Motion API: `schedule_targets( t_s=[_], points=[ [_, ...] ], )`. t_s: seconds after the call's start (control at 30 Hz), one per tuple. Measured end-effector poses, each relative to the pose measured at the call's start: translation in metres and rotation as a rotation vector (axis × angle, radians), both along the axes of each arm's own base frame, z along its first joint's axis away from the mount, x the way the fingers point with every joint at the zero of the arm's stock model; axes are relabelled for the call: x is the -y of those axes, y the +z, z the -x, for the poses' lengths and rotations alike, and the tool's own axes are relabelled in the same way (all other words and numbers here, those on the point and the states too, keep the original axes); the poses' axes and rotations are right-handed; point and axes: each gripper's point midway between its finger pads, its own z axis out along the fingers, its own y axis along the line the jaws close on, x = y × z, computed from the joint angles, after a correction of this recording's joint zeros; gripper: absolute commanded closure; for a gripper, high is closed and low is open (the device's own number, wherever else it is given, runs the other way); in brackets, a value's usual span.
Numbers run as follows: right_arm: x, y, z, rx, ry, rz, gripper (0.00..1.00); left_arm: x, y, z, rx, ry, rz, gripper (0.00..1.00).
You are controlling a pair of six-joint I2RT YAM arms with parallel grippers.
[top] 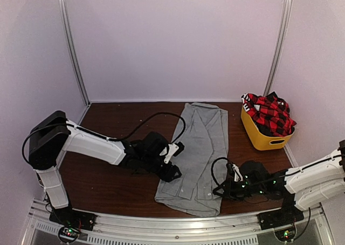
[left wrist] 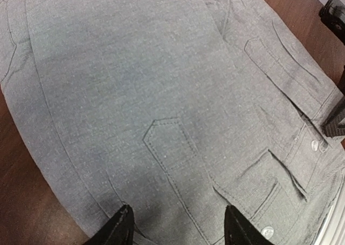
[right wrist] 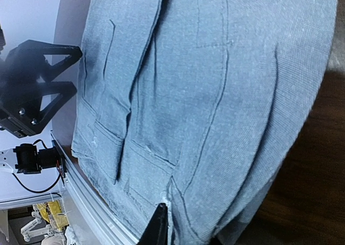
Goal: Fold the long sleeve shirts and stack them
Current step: Adjust the sleeve of the rectangle-folded shirt.
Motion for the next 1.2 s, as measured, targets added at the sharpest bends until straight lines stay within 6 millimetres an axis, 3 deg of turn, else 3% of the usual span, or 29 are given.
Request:
schedule_targets(
  t_s=[0.23,0.9,1.2],
  points=[
    [-0.005,0.017,-0.002,0.027,-0.001,-0.051,1.0,-0.002,-0.003,0.001,-0.004,0.001,-0.007,0.42],
    [-0.043,0.038,-0.001,0.025,0.028,-0.215,1.0,-0.004,-0.006,0.002,-0.006,0.003,-0.013,0.42],
    [-0.031,0.037,-0.002,0.036,-0.004,-0.154,0.91,0.002,-0.003,0.016,-0.064,-0.043,0.045,0.42]
  ],
)
